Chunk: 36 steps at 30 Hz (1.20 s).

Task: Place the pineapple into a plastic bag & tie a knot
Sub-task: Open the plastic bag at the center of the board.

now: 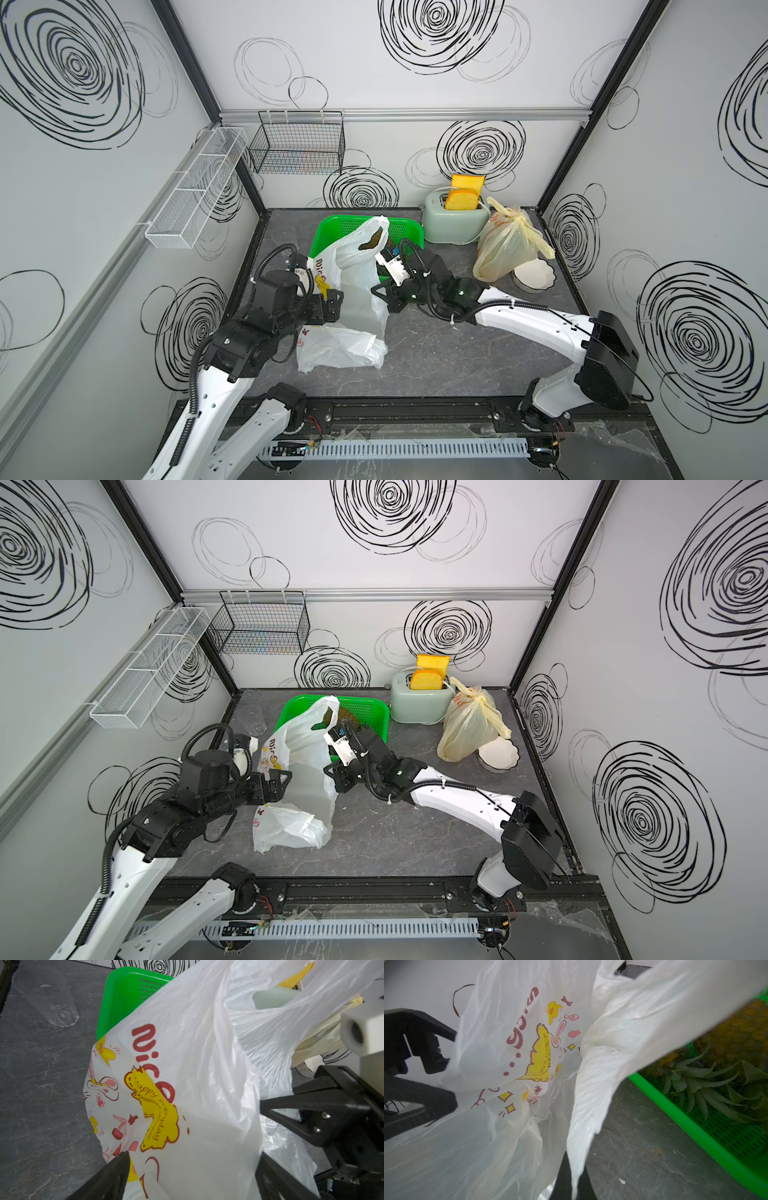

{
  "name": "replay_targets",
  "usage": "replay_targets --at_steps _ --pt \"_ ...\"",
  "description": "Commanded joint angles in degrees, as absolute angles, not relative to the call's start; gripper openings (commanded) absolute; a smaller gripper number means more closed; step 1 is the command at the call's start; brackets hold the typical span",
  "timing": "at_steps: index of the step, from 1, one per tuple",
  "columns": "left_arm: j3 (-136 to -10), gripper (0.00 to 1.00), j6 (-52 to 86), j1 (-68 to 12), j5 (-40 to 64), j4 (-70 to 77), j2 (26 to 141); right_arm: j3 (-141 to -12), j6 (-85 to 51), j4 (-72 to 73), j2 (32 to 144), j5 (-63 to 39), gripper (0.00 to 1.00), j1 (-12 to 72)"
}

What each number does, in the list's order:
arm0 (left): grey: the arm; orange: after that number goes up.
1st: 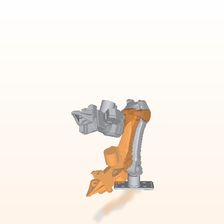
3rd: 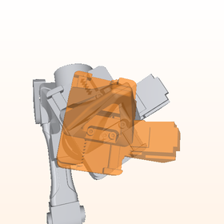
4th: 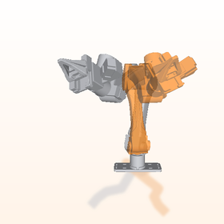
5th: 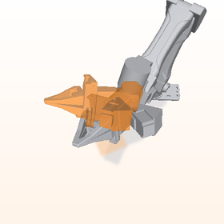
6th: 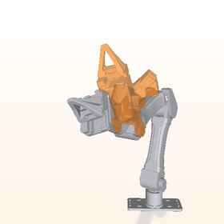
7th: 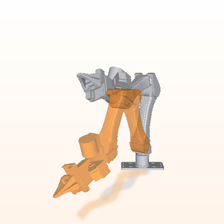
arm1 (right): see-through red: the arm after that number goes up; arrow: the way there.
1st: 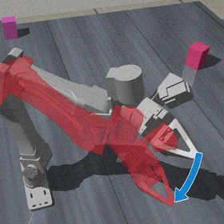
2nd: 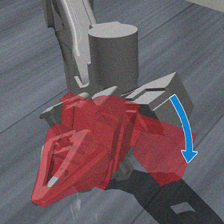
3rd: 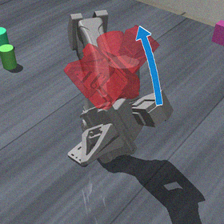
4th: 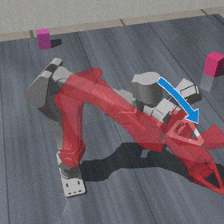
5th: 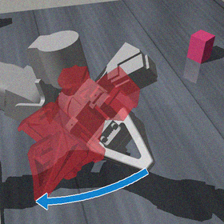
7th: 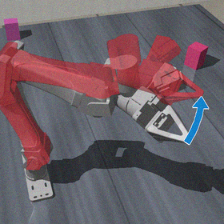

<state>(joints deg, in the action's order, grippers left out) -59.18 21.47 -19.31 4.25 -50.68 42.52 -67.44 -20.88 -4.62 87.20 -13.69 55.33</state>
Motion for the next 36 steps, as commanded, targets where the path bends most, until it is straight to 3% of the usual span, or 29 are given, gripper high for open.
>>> replay_targets --at_steps 1,6,11,15,18,27,30,32,34,36 --pt "-61.2 0.99 19.9 -18.9 10.5 -49.5 43.0 -70.7 -19.5 -6.9 88.2 -12.7 0.00 55.6" --pt "-61.2 0.98 19.6 -18.9 11.3 -50.7 43.9 -72.8 -18.7 -9.0 89.4 -12.4 0.00 56.2" --pt "-61.2 1.00 19.0 -19.0 3.1 -54.3 45.3 -75.2 -17.6 -11.1 89.6 -11.1 0.00 57.4" --pt "-63.8 0.80 19.2 -18.9 -6.1 -56.0 44.7 -75.1 -17.7 -11.6 89.3 -10.1 0.00 57.6" --pt "-65.2 0.71 19.2 -18.8 -9.3 -56.5 44.1 -74.7 -17.7 -11.6 89.5 -9.8 0.00 57.6" --pt "-60.8 0.19 19.9 -18.8 -8.2 -55.3 42.4 -72.2 -17.8 -8.2 88.1 -10.8 0.00 57.7" --pt "-61.0 0.07 20.6 -18.8 -8.4 -54.3 41.4 -70.8 -18.6 -6.8 88.1 -12.0 0.00 56.9" --pt "-61.7 0.00 22.0 -18.8 -9.5 -53.5 40.6 -70.4 -19.3 -5.6 88.9 -13.7 0.00 55.9" --pt "-62.3 0.00 24.0 -18.8 -11.8 -52.9 39.6 -71.4 -19.5 -4.9 90.4 -15.9 0.03 54.9" --pt "-62.7 0.00 28.0 -18.8 -15.3 -53.1 38.8 -74.0 -19.3 -5.5 92.7 -19.1 0.18 53.8"
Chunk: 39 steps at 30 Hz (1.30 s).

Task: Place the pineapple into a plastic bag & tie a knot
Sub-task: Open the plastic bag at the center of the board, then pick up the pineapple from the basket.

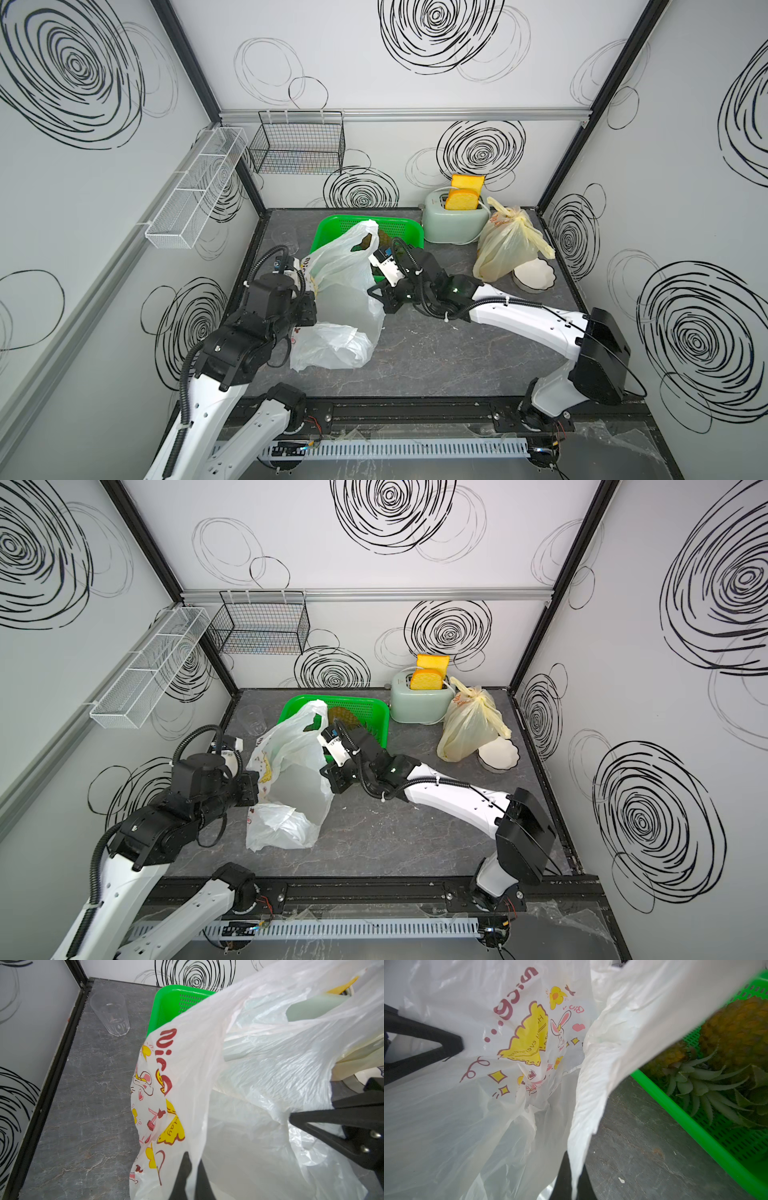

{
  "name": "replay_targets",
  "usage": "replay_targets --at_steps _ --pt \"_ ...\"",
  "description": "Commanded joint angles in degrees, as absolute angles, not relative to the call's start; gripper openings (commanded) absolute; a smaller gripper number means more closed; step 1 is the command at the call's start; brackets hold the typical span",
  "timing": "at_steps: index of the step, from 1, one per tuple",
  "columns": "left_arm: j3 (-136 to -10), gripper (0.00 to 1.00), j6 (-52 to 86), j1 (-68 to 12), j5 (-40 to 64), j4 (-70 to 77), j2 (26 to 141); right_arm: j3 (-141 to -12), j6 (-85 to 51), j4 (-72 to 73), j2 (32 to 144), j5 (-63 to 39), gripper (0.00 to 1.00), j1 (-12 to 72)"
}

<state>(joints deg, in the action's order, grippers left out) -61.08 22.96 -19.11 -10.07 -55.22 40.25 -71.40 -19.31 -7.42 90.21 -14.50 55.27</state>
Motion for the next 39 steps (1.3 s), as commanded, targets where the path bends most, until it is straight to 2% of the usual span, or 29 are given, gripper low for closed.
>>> replay_targets --at_steps 1,3,6,8,10,14,18,28,39 --pt "-62.5 0.00 29.2 -18.8 -16.2 -53.1 38.5 -75.3 -19.0 -6.1 93.4 -20.2 0.30 53.5" --pt "-61.3 0.00 31.3 -18.8 -17.7 -52.8 37.5 -77.7 -18.0 -7.5 94.0 -21.7 0.52 53.4" --pt "-59.2 0.00 34.0 -18.6 -19.1 -52.1 37.2 -76.4 -17.8 -6.8 90.6 -22.7 0.77 52.7" --pt "-57.9 0.00 34.8 -18.6 -18.2 -51.2 37.6 -73.8 -17.9 -6.0 86.4 -23.6 0.89 51.4" --pt "-56.5 0.00 35.8 -18.4 -17.5 -50.3 38.0 -70.7 -18.1 -5.3 81.9 -24.5 0.96 49.1" --pt "-54.4 0.00 35.0 -17.9 -15.5 -48.1 37.7 -62.1 -19.0 -3.2 74.8 -20.8 0.97 42.7" --pt "-53.9 0.00 33.4 -17.4 -14.1 -47.4 37.6 -61.1 -16.4 -5.9 79.0 -14.3 0.94 37.7" --pt "-57.0 0.00 32.2 -15.9 -15.7 -48.7 39.3 -81.8 -1.7 -16.6 104.0 -3.6 0.97 36.7" --pt "-68.1 0.00 29.7 -15.6 -23.6 -55.3 42.0 -99.6 5.2 -25.0 122.0 1.6 0.99 36.8"
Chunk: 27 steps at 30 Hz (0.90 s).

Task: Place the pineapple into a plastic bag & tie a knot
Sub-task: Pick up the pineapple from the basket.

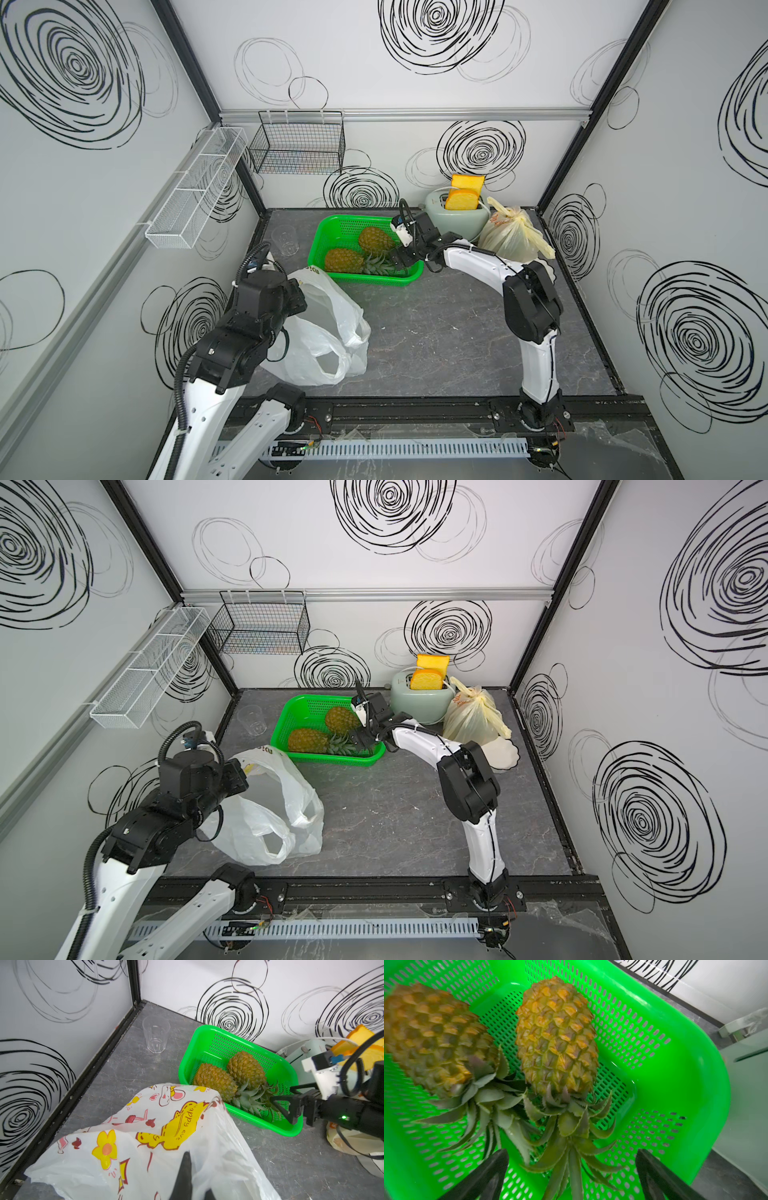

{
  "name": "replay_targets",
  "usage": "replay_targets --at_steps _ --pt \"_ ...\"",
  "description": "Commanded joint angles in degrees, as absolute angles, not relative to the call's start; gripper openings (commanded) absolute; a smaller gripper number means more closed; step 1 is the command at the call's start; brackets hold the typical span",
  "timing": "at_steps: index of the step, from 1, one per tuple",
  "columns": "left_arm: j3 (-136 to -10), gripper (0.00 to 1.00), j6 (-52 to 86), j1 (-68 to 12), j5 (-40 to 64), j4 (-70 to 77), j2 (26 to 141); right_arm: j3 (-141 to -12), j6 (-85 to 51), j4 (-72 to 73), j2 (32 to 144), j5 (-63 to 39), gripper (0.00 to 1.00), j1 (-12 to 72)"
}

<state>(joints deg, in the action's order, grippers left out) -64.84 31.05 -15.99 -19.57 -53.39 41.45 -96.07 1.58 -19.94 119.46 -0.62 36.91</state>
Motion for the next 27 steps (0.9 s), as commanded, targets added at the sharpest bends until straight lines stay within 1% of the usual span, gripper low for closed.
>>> replay_targets --at_steps 1,8,14,18,22,23,25,27 --pt "-68.9 0.00 29.6 -15.5 -24.0 -55.7 42.2 -100.7 5.4 -25.4 123.3 1.9 0.99 36.9" --pt "-75.2 0.00 28.0 -15.5 -25.7 -55.6 44.9 -107.5 6.1 -28.0 131.0 3.7 0.95 36.8" --pt "-81.2 0.00 26.7 -15.5 -25.1 -54.2 48.5 -113.5 5.7 -31.0 137.5 2.1 0.95 36.9" --pt "-82.3 0.00 26.1 -15.5 -24.4 -53.1 49.7 -117.1 5.5 -33.1 141.3 1.4 0.89 36.8" --pt "-82.1 0.00 25.8 -15.6 -24.1 -52.5 50.0 -119.0 5.6 -34.3 143.5 0.5 0.81 36.4" --pt "-81.8 0.00 25.8 -15.6 -24.2 -52.4 50.0 -119.3 5.7 -34.5 144.0 0.5 0.77 36.2" --pt "-81.6 0.00 25.8 -15.5 -24.1 -52.2 50.0 -119.7 6.0 -34.6 144.4 0.4 0.67 36.0" --pt "-81.2 0.00 25.7 -15.6 -24.2 -52.3 49.9 -120.1 6.2 -34.5 144.0 0.3 0.51 36.1"
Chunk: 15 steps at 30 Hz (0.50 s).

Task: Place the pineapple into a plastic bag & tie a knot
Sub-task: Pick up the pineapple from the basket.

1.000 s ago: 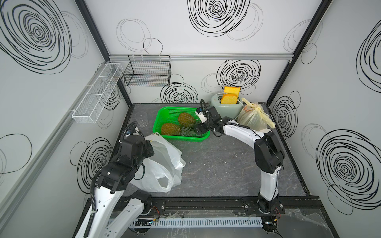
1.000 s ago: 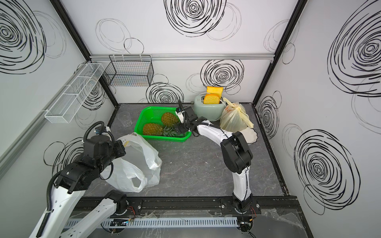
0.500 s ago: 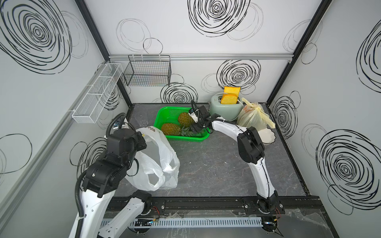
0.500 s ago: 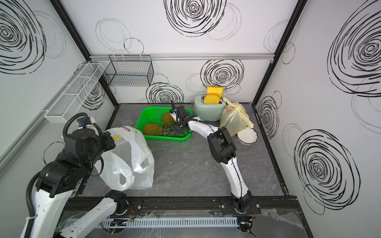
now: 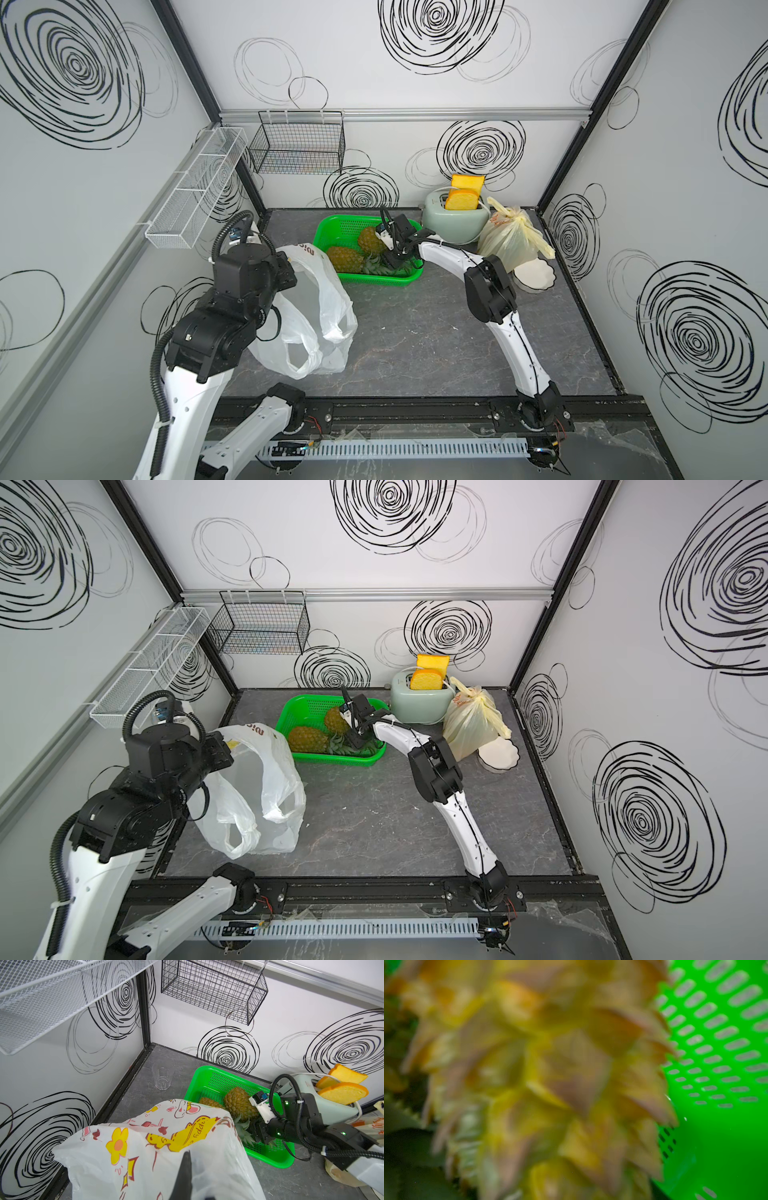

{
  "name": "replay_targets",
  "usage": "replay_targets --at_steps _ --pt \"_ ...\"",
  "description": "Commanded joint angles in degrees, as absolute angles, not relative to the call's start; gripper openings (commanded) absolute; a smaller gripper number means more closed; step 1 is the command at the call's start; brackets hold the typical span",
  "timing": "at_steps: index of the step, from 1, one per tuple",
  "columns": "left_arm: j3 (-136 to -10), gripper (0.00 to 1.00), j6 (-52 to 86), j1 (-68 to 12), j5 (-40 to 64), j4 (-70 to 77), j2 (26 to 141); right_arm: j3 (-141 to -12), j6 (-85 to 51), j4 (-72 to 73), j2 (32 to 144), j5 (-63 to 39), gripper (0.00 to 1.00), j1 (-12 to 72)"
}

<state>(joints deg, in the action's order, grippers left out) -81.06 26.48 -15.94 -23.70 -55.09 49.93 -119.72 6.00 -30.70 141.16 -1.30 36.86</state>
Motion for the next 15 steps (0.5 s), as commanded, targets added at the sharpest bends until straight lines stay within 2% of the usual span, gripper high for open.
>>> replay_targets --at_steps 1,4,6,15 --pt "-81.0 0.00 25.8 -15.5 -24.1 -52.3 49.9 -120.1 6.2 -34.3 143.5 0.0 0.43 36.0" --pt "-79.4 0.00 26.3 -15.4 -23.6 -52.2 49.3 -120.8 6.5 -33.3 140.8 -1.8 0.26 36.0" --pt "-78.0 0.00 27.0 -15.5 -23.1 -52.4 48.7 -121.4 6.1 -32.6 138.6 -2.4 0.18 36.1" --pt "-67.3 0.00 33.6 -15.2 -16.5 -50.9 44.6 -120.1 4.5 -26.1 127.5 -4.1 0.08 36.1"
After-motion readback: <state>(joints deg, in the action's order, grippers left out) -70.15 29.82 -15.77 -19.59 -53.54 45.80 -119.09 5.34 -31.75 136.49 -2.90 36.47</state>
